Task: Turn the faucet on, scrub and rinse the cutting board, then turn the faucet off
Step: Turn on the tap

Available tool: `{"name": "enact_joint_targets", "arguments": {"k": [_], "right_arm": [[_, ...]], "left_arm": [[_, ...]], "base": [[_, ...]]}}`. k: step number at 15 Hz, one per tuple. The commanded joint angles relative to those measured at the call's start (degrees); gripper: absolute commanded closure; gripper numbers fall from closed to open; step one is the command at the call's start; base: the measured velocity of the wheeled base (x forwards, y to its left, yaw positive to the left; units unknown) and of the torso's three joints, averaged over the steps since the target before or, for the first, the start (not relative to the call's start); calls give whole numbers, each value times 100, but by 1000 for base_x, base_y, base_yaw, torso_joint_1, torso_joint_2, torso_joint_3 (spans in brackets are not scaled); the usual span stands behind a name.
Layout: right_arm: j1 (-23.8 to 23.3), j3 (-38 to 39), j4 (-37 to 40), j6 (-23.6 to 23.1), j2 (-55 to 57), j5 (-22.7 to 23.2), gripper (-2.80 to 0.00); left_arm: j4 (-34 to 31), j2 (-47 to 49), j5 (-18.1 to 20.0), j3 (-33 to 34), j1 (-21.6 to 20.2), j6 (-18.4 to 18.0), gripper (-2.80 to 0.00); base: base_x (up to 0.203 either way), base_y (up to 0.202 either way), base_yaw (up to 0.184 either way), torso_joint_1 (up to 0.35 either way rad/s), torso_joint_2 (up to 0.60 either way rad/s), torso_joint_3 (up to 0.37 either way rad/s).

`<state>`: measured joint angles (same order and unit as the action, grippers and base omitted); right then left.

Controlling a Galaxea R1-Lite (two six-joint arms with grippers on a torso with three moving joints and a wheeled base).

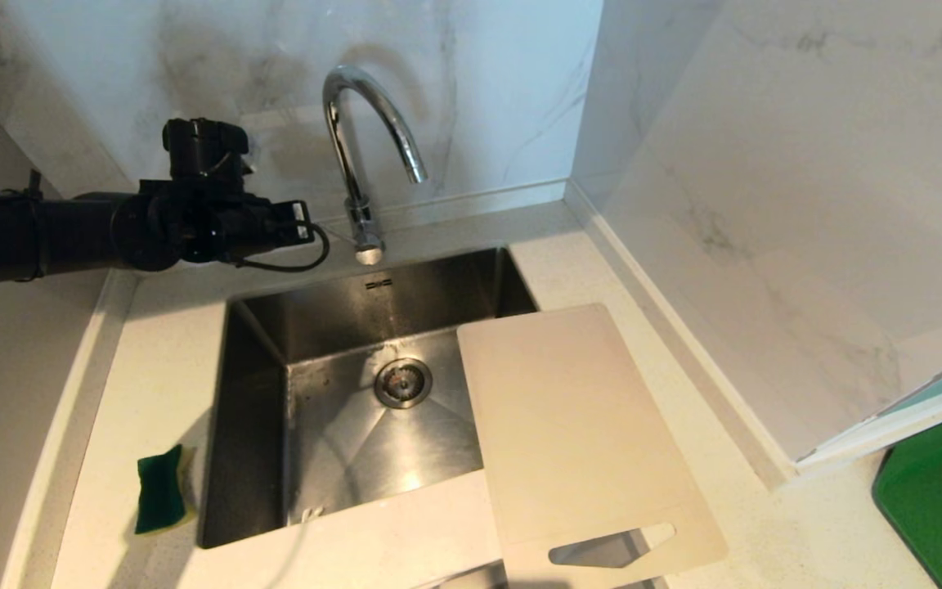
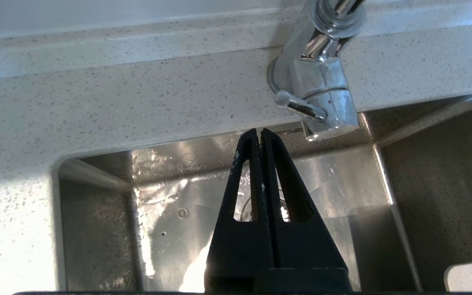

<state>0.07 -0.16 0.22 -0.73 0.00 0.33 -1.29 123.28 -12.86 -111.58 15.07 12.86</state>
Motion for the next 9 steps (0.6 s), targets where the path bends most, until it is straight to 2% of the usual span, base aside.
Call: {"name": "enact_joint_targets", "arguments": {"k": [1,9], "right_arm": [[1,-2,5,-15,0,2,0],[1,-2,5,-23,0,11,0]], "left_arm": [[86,36,99,-8,-9,6,0],[480,363,83,-30,57,-38,0]], "base": [[0,0,0,0,0,0],[0,0,0,0,0,0]]}}
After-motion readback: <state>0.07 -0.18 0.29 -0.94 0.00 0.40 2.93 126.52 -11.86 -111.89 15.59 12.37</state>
